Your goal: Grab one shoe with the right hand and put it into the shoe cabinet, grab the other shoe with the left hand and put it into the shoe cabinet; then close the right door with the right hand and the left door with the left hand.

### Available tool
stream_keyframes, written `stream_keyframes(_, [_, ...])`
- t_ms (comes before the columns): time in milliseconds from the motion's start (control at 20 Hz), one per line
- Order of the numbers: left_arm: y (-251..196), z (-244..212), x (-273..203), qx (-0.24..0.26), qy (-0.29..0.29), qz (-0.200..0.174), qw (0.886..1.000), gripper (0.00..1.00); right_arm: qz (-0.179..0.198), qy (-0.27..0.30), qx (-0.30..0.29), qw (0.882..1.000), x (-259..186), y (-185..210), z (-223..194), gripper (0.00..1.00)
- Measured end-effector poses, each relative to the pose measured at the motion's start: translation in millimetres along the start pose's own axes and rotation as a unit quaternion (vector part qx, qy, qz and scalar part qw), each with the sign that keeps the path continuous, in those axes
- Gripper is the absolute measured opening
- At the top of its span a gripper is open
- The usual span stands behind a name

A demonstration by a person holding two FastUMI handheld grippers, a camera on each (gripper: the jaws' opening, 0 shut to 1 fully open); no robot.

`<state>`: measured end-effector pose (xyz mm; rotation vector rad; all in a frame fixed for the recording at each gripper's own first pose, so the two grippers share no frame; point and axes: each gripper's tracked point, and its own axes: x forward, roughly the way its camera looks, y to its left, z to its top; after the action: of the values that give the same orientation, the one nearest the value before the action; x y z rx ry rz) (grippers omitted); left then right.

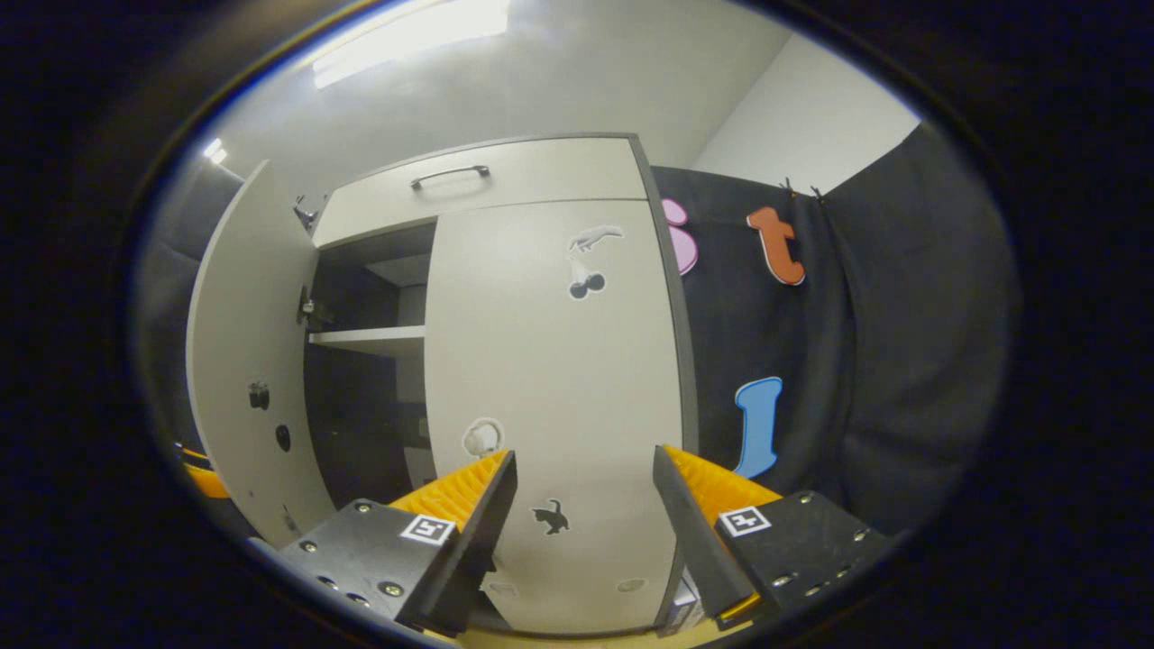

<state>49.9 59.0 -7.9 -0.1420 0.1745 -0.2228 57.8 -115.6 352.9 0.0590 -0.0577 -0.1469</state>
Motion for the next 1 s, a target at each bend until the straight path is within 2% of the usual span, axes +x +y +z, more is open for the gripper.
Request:
stream_keyframes(100, [-5, -5, 10, 0.001, 0.004, -0.002, 1.000, 0.90, -0.010, -0.002, -0.001, 1.000, -3, -10, 2, 0.91])
stream_keyframes(150, [-7, -8, 16, 0.006, 0.009, -0.003, 1.000, 0.95, -0.015, -0.003, -0.003, 1.000, -4, -15, 3, 0.91])
stream_keyframes(250, [-16, -8, 26, 0.009, 0.004, -0.008, 1.000, 0.92, -0.027, -0.005, -0.007, 1.000, -7, -26, 4, 0.91])
stream_keyframes(400, [-25, -11, 44, 0.014, 0.005, -0.014, 1.000, 1.00, -0.045, -0.008, -0.007, 0.999, -11, -43, 7, 0.91])
stream_keyframes(700, [-42, -17, 74, -0.005, 0.005, -0.035, 0.999, 1.00, -0.078, -0.009, -0.009, 0.997, -19, -72, 10, 0.91])
stream_keyframes(1000, [-54, -19, 98, -0.017, 0.010, -0.044, 0.999, 1.00, -0.095, -0.009, -0.010, 0.995, -22, -83, 9, 0.91])
